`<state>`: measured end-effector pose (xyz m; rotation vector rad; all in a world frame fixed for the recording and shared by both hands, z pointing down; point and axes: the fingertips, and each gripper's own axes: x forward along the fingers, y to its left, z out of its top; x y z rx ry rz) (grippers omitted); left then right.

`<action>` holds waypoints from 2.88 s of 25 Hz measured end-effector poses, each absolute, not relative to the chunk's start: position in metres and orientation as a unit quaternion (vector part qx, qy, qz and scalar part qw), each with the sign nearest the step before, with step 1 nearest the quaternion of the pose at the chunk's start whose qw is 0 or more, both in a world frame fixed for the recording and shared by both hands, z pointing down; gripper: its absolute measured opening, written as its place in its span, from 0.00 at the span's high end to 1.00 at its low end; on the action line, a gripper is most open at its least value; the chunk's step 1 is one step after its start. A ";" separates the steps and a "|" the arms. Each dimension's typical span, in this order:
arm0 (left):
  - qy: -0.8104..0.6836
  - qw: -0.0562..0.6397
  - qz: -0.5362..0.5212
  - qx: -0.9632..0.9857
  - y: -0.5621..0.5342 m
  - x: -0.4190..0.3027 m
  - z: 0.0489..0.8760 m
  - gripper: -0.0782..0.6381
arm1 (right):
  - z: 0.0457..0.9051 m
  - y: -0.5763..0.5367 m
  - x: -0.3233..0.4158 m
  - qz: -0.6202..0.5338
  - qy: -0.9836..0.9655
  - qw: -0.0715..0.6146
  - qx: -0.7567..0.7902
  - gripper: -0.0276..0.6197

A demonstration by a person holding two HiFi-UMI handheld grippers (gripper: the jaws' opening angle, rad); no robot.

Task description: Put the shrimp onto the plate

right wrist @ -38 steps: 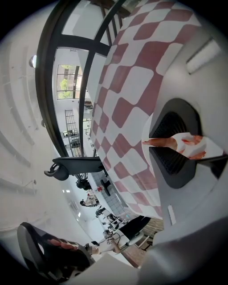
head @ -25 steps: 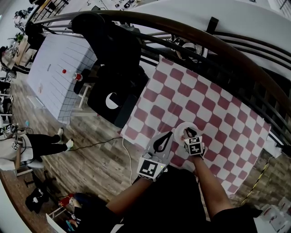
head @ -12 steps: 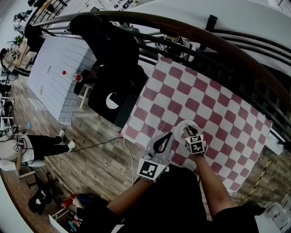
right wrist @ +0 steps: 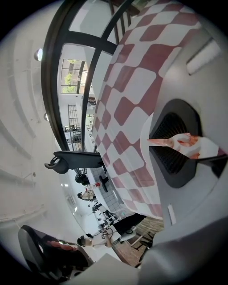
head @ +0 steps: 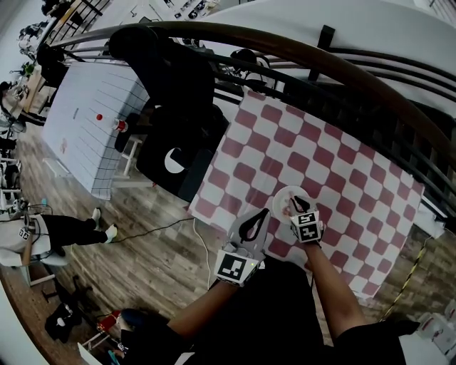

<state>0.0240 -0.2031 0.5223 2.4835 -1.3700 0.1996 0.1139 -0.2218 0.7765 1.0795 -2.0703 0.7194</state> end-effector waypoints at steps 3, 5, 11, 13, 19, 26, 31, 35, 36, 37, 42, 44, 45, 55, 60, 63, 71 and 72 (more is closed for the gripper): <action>-0.475 0.149 0.080 0.864 -0.197 0.019 0.522 0.88 | 0.768 -0.220 0.115 0.271 -0.796 0.336 0.423 0.89; -0.470 0.150 0.079 0.866 -0.193 0.017 0.520 0.88 | 0.761 -0.217 0.117 0.272 -0.794 0.330 0.433 0.90; -0.438 0.141 0.073 0.885 -0.179 0.020 0.513 0.88 | 0.739 -0.211 0.128 0.262 -0.782 0.315 0.469 0.96; -0.426 0.143 0.069 0.891 -0.174 0.023 0.512 0.88 | 0.734 -0.204 0.133 0.265 -0.775 0.316 0.479 0.96; -0.403 0.130 0.059 0.904 -0.159 0.027 0.509 0.88 | 0.702 -0.185 0.130 0.270 -0.767 0.276 0.512 0.96; -0.370 0.115 0.042 0.921 -0.156 0.035 0.496 0.88 | 0.624 -0.176 0.111 0.237 -0.772 0.197 0.556 0.96; -0.345 0.104 0.028 0.932 -0.144 0.043 0.483 0.88 | 0.570 -0.162 0.108 0.204 -0.777 0.156 0.575 0.96; -0.326 0.096 0.030 0.940 -0.135 0.052 0.478 0.88 | 0.532 -0.148 0.109 0.190 -0.774 0.123 0.592 0.96; -0.323 0.094 0.031 0.941 -0.133 0.054 0.477 0.88 | 0.523 -0.144 0.110 0.186 -0.771 0.115 0.598 0.96; -0.320 0.092 0.030 0.943 -0.131 0.056 0.475 0.88 | 0.514 -0.139 0.111 0.179 -0.768 0.110 0.605 0.96; -0.304 0.076 0.026 0.949 -0.123 0.065 0.463 0.88 | 0.477 -0.119 0.118 0.129 -0.751 0.096 0.640 0.96; -0.296 0.076 0.025 0.952 -0.119 0.068 0.457 0.88 | 0.465 -0.112 0.119 0.119 -0.745 0.082 0.651 0.96; -0.291 0.074 0.022 0.954 -0.117 0.069 0.454 0.88 | 0.461 -0.108 0.120 0.116 -0.742 0.074 0.656 0.96; -0.252 0.053 0.004 0.966 -0.082 0.081 0.429 0.88 | 0.425 -0.060 0.126 0.076 -0.705 0.020 0.705 0.96; -0.217 0.057 0.002 0.975 -0.054 0.087 0.427 0.88 | 0.418 -0.039 0.123 0.055 -0.695 0.021 0.717 0.96; -0.205 0.047 -0.001 0.978 -0.043 0.086 0.420 0.88 | 0.413 -0.032 0.115 0.039 -0.692 0.033 0.720 0.96; -0.219 0.035 -0.008 0.975 -0.035 0.067 0.411 0.88 | 0.401 -0.024 0.085 0.001 -0.702 0.050 0.710 0.96; -0.221 0.032 -0.008 0.975 -0.035 0.065 0.413 0.88 | 0.402 -0.024 0.083 0.001 -0.701 0.048 0.712 0.96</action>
